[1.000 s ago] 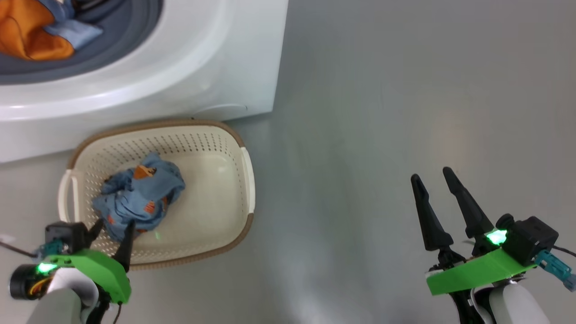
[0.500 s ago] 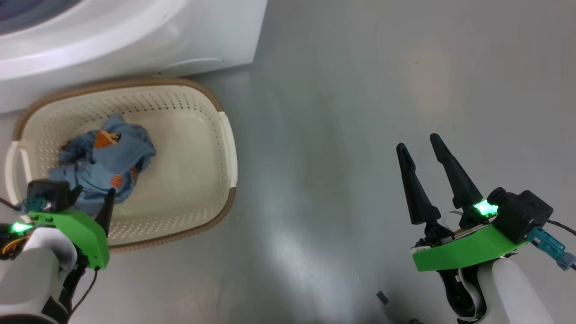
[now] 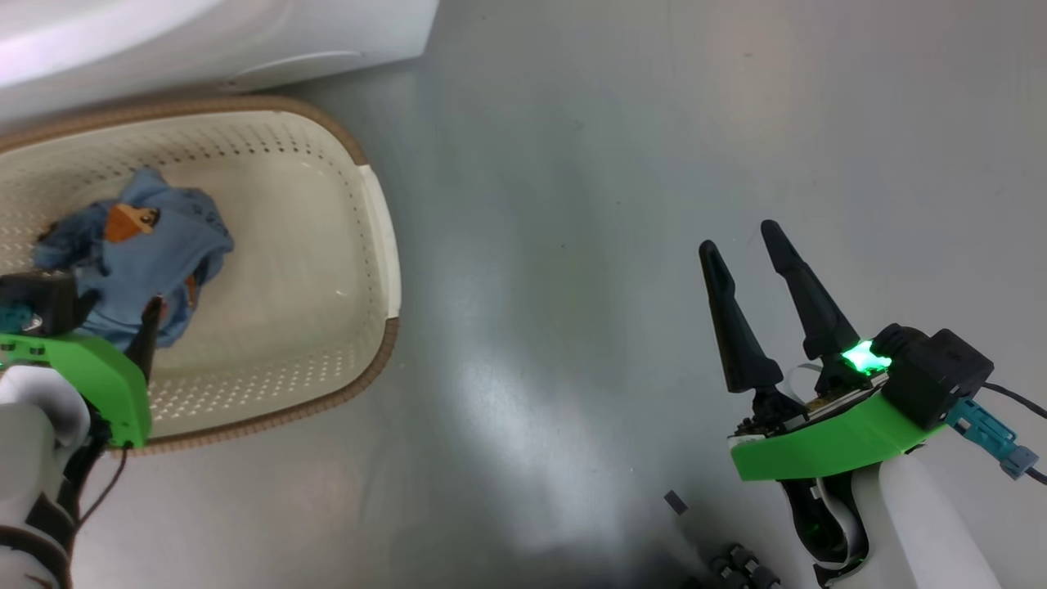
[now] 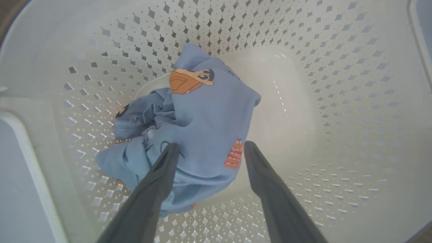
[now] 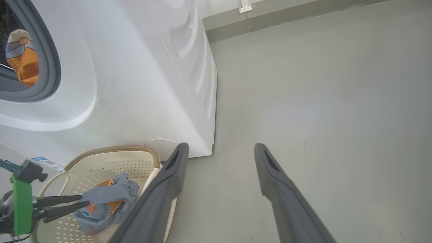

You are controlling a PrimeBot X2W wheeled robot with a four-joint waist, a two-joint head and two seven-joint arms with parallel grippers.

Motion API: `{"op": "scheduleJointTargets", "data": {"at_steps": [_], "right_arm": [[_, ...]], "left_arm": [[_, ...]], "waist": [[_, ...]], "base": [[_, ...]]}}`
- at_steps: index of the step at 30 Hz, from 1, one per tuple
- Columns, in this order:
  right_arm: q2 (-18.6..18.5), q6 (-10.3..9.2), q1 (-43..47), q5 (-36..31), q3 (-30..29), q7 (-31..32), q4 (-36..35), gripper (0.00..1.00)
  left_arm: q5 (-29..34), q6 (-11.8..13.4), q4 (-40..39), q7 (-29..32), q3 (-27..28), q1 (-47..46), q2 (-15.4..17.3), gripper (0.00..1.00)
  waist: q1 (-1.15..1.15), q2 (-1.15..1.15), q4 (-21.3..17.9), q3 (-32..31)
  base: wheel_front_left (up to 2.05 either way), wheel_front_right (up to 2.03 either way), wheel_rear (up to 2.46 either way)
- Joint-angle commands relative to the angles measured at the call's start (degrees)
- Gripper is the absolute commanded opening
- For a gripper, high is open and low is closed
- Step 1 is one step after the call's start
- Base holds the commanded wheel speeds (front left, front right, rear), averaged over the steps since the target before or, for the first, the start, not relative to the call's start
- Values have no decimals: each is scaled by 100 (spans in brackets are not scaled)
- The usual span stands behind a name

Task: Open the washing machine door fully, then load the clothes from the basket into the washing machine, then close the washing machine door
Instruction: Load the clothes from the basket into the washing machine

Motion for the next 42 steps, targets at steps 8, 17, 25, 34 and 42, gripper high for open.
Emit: {"op": "scheduleJointTargets", "data": {"at_steps": [8, 17, 25, 34, 42], "right_arm": [[72, 17, -38, -33, 247, -27, -209, 100], [102, 17, -82, -27, 361, -27, -275, 100], [120, 17, -116, -13, 375, -27, -309, 100], [60, 17, -131, -38, 280, -27, -270, 100], [-24, 17, -4, -23, 134, -27, -185, 100]], "left_arm": [[287, 163, 251, -25, -173, -292, 482, 100], [349, 227, 327, 41, -322, -451, 563, 100], [278, 290, 350, 37, -358, -582, 568, 0], [-227, 281, 306, -30, 14, -494, 310, 0], [-851, 299, -827, -36, 872, 271, 11, 0]], "waist": [[0, 0, -170, 270], [0, 0, -235, 403], [0, 0, -242, 452], [0, 0, -31, 140], [0, 0, 263, -484]], "base": [[0, 0, 0], [0, 0, 0], [0, 0, 0], [0, 0, 0], [0, 0, 0]]}}
